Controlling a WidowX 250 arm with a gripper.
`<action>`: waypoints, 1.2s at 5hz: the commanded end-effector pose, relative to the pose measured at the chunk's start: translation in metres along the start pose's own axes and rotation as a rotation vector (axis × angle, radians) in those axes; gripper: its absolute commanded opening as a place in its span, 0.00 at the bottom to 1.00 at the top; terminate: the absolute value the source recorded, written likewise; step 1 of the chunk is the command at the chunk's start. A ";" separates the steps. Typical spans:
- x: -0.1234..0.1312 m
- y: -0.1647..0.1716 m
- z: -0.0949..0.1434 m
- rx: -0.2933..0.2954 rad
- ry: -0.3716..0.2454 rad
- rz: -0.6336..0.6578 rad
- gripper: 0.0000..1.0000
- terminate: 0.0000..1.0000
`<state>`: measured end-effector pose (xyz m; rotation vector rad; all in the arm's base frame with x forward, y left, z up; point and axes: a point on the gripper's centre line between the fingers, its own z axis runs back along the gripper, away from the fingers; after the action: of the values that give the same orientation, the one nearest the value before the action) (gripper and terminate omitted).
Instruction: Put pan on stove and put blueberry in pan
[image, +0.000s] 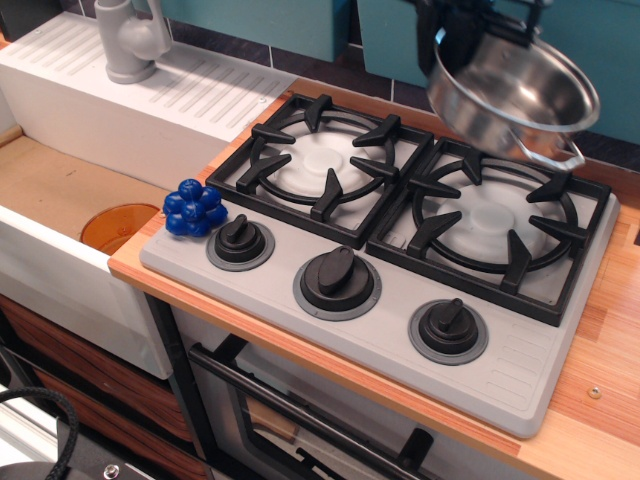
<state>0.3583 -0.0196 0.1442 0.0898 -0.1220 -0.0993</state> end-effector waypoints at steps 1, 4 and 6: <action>0.016 0.063 0.022 0.015 -0.060 -0.037 0.00 0.00; 0.011 0.106 -0.021 -0.027 -0.071 -0.031 0.00 0.00; -0.003 0.126 -0.049 -0.040 -0.087 -0.022 0.00 0.00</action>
<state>0.3659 0.1100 0.0913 0.0294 -0.1665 -0.1205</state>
